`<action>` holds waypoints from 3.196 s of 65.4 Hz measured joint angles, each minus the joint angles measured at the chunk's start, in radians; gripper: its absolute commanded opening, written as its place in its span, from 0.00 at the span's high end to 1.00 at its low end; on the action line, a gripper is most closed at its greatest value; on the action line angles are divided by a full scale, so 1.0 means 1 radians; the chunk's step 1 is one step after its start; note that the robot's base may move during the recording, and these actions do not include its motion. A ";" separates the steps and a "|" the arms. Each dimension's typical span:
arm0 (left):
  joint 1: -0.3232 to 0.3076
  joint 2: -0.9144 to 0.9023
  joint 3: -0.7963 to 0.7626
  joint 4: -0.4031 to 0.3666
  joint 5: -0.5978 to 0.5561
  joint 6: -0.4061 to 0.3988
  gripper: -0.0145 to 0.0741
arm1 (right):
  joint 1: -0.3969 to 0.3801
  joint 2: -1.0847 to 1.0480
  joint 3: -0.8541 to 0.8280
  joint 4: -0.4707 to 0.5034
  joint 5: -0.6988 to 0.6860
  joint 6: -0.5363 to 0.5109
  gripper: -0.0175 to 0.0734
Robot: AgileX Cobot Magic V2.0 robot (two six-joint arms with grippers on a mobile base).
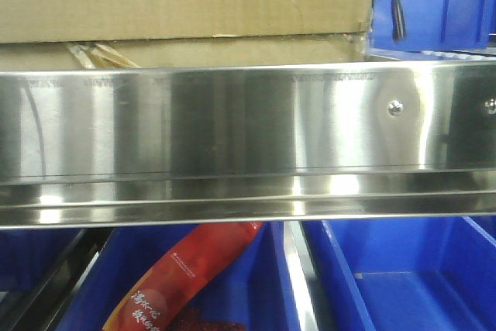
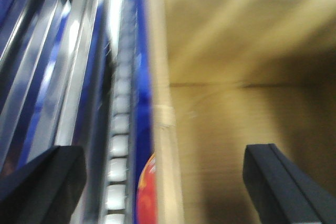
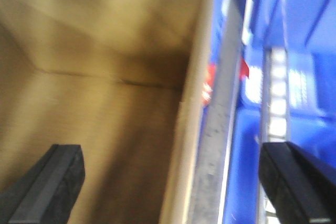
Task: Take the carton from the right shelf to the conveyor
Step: 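Close both grippers on the carton's opposite side walls, then lift the carton with both grippers and pull it off the shelf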
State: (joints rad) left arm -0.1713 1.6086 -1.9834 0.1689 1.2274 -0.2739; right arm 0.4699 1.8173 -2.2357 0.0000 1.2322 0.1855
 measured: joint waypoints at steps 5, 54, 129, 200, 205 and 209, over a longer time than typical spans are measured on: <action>0.000 0.030 0.000 -0.010 0.000 0.015 0.27 | 0.000 0.025 0.000 0.000 0.000 0.002 0.19; 0.000 0.155 0.000 0.002 0.000 0.032 0.37 | 0.001 0.101 0.000 -0.005 0.000 -0.026 0.35; 0.002 -0.032 -0.071 -0.034 0.016 0.026 0.85 | 0.009 -0.109 0.002 0.000 0.020 -0.036 0.88; -0.136 -0.291 0.238 -0.012 0.027 0.022 0.85 | 0.101 -0.417 0.361 -0.034 0.025 -0.020 0.88; -0.136 -0.291 0.240 -0.009 0.027 0.022 0.85 | 0.101 -0.417 0.361 -0.034 0.025 -0.020 0.88; -0.136 -0.291 0.240 -0.007 0.027 0.022 0.85 | 0.101 -0.417 0.361 -0.034 0.025 -0.020 0.88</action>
State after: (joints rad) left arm -0.3070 1.3176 -1.7436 0.1615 1.2541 -0.2523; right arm 0.5710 1.4003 -1.8752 -0.0340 1.2575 0.1660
